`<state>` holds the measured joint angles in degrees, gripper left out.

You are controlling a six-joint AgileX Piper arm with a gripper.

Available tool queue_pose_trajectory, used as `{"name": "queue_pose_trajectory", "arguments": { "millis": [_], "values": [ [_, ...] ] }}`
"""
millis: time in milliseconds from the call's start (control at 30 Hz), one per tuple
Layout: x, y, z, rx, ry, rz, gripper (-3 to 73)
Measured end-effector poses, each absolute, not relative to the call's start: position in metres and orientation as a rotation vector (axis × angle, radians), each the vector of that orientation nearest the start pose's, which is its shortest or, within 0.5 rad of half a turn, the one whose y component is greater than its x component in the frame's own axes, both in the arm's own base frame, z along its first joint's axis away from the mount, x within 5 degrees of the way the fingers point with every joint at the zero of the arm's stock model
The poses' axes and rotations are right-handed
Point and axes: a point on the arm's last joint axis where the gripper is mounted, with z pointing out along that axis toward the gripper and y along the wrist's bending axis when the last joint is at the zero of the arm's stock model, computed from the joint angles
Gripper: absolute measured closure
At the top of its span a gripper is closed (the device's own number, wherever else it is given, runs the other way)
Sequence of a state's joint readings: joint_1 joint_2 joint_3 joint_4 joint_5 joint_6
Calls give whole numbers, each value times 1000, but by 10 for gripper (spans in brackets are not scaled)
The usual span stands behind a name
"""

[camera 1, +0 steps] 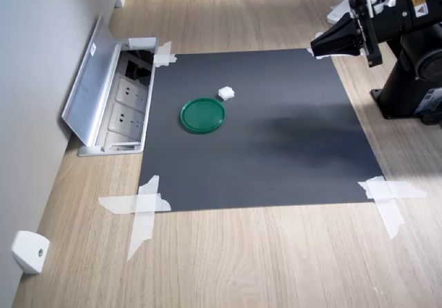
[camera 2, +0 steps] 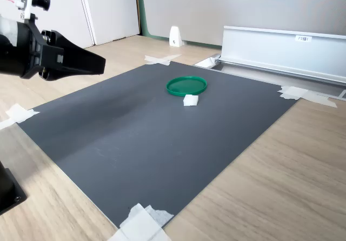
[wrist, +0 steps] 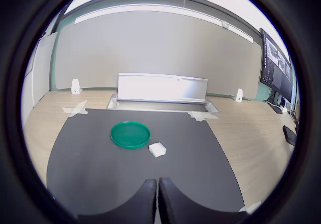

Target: Grasp a white terminal and put it on the green lid.

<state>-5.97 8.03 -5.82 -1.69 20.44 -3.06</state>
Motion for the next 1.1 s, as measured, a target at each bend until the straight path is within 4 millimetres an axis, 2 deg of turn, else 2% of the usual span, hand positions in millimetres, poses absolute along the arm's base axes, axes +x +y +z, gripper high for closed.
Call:
{"name": "queue_pose_trajectory", "arguments": {
  "millis": [333,467,600,800,1100],
  "values": [
    [62,-7,208,27,1874,-139,703],
    [61,-7,226,27,1825,-142,703],
    [66,-8,253,27,1793,-144,703],
    [90,-11,278,30,1923,-137,703],
    [135,-18,293,20,2270,-155,703]
  ]
}}
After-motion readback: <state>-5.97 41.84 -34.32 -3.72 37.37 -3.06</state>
